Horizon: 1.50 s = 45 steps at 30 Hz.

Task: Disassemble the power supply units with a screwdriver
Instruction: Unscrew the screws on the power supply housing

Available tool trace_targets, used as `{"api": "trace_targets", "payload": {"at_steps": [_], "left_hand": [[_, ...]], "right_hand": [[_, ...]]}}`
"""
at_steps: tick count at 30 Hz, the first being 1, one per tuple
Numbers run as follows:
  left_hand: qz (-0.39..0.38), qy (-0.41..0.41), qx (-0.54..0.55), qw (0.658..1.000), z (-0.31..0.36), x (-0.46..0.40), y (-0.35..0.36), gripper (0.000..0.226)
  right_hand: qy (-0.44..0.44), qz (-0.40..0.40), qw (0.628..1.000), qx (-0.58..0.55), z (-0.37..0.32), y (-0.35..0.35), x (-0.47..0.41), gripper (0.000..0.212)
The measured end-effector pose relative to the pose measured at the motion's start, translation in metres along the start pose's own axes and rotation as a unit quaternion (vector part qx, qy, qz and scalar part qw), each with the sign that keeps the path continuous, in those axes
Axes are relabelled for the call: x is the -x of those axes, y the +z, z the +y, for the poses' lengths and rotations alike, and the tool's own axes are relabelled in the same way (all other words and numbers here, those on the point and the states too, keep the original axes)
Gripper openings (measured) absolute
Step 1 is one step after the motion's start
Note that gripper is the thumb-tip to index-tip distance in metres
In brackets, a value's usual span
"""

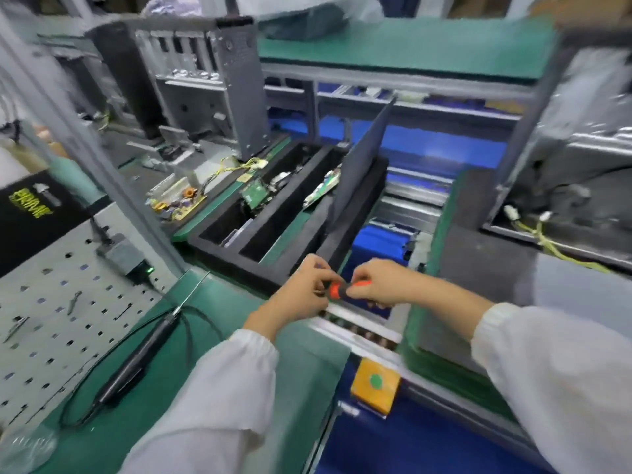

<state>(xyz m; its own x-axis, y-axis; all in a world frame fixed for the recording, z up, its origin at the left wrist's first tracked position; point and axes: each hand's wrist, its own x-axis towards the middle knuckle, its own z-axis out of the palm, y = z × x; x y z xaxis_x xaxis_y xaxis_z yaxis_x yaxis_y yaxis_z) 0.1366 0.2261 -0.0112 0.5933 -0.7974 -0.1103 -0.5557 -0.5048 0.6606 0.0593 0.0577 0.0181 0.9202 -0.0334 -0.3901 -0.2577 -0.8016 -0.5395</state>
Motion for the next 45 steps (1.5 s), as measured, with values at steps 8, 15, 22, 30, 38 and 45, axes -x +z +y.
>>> {"api": "trace_targets", "payload": {"at_steps": [8,15,22,30,38,45], "left_hand": [[-0.081,0.177,0.116,0.974,0.164,-0.113,0.044,0.012],[-0.174,0.201,0.205,0.942,0.265,-0.177,0.095,0.018],[-0.119,0.117,0.120,0.979,0.227,-0.227,0.138,0.030],[-0.163,0.038,0.226,0.960,0.185,-0.243,0.184,0.030],[-0.203,0.019,0.321,0.925,0.180,-0.244,0.196,0.031],[-0.196,0.045,0.339,0.919,0.181,-0.237,0.199,0.035]], "right_hand": [[0.038,0.181,0.980,-0.068,0.098,-0.147,0.122,0.024],[0.082,0.260,0.961,-0.039,0.178,-0.205,0.179,0.030],[0.120,0.282,0.952,-0.017,0.219,-0.218,0.170,0.018],[0.155,0.282,0.946,0.047,0.222,-0.227,0.144,0.023],[0.173,0.251,0.952,0.024,0.218,-0.235,0.142,0.020],[0.172,0.255,0.951,0.020,0.219,-0.233,0.145,0.020]]}}
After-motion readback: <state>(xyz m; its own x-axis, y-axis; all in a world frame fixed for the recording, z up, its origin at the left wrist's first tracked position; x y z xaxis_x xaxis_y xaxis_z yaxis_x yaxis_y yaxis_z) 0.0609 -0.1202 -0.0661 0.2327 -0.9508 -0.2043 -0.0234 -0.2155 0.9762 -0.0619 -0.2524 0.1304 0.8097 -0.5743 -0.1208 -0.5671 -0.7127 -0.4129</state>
